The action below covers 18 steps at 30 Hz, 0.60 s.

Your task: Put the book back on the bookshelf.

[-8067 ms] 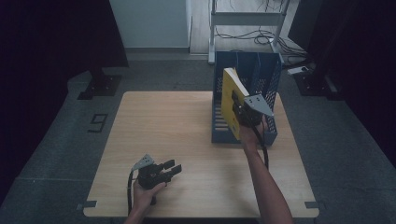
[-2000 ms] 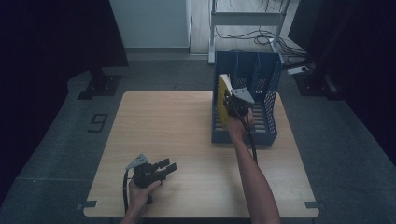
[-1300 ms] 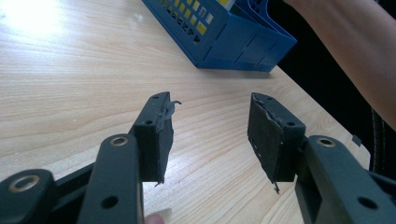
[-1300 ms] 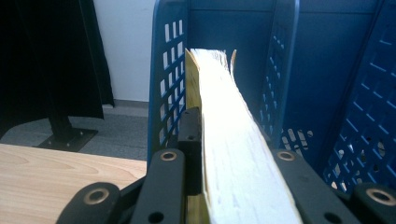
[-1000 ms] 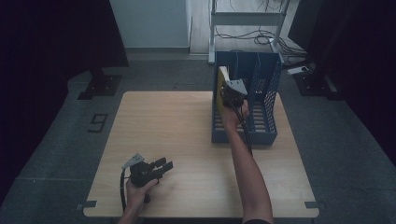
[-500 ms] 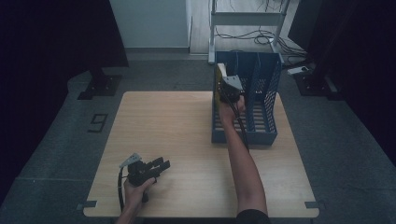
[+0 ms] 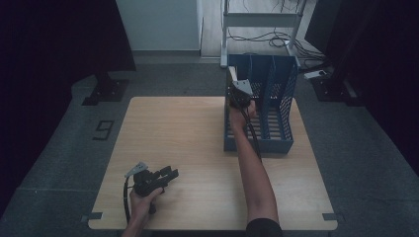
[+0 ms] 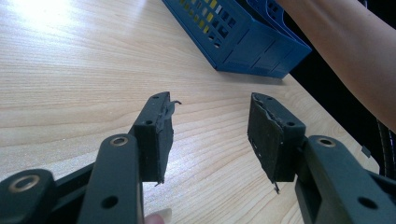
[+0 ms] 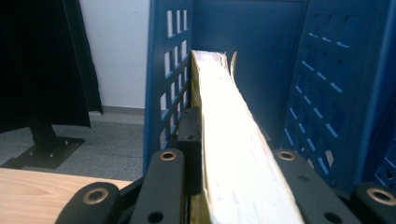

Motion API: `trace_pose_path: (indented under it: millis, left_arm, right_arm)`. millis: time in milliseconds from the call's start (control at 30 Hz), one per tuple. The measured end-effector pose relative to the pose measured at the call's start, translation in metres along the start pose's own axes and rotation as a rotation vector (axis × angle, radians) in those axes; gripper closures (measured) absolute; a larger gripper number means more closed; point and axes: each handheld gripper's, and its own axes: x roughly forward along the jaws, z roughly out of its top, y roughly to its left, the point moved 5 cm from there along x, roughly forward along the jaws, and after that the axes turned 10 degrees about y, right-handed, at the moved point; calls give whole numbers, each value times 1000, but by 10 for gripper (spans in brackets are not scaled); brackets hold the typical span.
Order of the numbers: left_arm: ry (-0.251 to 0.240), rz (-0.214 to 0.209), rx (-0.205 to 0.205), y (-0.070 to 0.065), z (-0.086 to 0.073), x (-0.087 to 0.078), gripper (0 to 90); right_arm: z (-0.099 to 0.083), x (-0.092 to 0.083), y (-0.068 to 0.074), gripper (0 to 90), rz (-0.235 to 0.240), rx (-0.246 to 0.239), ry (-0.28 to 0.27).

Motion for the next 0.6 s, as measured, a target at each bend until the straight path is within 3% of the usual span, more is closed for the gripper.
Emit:
trace_pose_path:
  millis: [267, 600]
  left_arm:
    - [9, -6, 14, -5, -1, 2, 502]
    - [13, -12, 27, -10, 0, 2, 501]
  right_arm:
    - [-1, -6, -4, 691, 76, -13, 14]
    - [-5, -18, -9, 649, 133, -16, 14]
